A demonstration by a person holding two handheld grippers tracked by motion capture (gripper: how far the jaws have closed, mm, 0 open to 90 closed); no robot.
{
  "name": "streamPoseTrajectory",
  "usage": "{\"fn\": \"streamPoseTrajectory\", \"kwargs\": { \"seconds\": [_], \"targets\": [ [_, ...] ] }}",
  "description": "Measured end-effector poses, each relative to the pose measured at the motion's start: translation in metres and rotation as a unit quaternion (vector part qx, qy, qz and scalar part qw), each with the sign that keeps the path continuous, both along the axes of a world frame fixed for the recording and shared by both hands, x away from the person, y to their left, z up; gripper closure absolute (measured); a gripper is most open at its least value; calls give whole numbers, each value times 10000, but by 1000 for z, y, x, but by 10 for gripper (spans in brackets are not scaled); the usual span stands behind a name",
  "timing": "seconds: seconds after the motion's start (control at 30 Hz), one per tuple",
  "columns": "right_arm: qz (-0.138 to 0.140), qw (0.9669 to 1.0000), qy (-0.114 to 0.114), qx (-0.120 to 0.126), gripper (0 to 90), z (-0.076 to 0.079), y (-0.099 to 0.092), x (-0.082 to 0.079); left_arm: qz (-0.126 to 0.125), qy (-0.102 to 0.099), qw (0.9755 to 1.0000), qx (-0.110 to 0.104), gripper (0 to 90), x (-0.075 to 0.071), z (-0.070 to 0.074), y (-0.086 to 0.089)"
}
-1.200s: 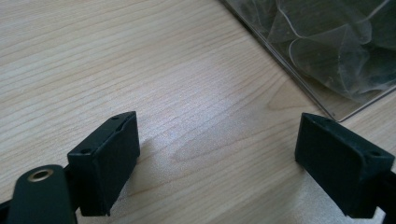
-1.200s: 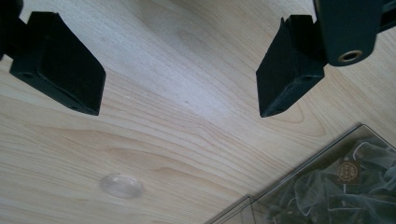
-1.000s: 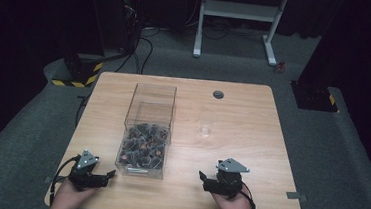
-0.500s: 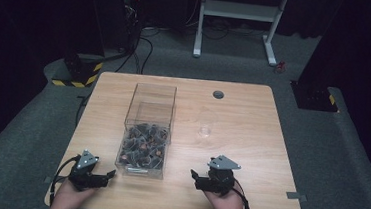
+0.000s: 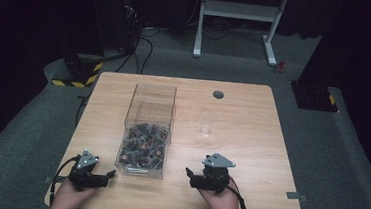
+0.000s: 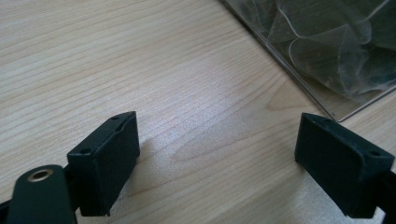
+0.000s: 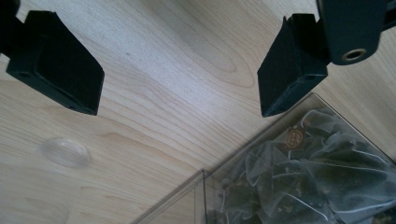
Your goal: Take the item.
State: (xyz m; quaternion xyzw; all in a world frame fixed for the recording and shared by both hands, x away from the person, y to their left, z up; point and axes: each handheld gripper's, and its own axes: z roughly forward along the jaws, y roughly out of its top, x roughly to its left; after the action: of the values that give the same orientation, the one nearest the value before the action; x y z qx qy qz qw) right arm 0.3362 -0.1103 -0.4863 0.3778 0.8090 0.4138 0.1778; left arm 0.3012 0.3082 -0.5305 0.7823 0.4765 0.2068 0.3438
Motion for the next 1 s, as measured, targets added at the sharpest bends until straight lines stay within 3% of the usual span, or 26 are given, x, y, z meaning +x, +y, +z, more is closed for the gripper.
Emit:
{"fn": "streamPoseTrajectory", "kwargs": {
  "seconds": [0.73,1.0],
  "targets": [
    [267,9995,-113,95,203,8,21,0,-1,1,10000,3,143,0,0,0],
    [482,9985,-185,178,228,15,31,-4,-3,3,10000,4,143,0,0,0]
  ]
}}
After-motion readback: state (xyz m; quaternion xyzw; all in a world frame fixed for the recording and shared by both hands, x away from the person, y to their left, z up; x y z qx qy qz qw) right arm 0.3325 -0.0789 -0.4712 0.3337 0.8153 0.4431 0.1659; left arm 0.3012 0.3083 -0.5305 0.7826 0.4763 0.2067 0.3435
